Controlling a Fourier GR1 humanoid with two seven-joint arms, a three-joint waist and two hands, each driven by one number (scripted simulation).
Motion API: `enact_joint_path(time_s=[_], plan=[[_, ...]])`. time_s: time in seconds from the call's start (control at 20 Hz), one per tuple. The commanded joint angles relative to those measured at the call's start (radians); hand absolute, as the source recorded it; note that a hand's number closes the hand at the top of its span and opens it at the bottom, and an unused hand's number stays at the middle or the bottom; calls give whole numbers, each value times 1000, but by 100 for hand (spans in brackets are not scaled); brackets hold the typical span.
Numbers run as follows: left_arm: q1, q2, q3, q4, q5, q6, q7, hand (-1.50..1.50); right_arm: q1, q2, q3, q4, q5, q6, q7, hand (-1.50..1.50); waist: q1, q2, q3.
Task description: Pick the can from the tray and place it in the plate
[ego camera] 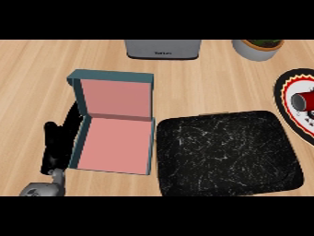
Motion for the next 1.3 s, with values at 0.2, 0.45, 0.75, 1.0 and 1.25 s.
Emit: enact_joint_path(time_s=[0.2,0.45,0.75,1.0,1.25], plan=[[-33,-14,5,21,-12,16,33,0,104,-3,-31,6,-53,123,-126,-150,3,5,2],[-2,-15,-8,6,-10,-7,0,0,83,30,-11,-20,-50,85,-119,-150,17,3,1],[8,-39,-43,-19,-51,22,10,0,103,10,-3,-18,-53,48,-108,-150,15,3,2],[1,-4,9,5,-9,-19,-12,0,139,22,8,-8,-42,-27,-126,-150,19,7,3],[-60,17,56,43,14,-32,5,0,112,14,14,0,-41,-47,-84,-150,14,7,1]])
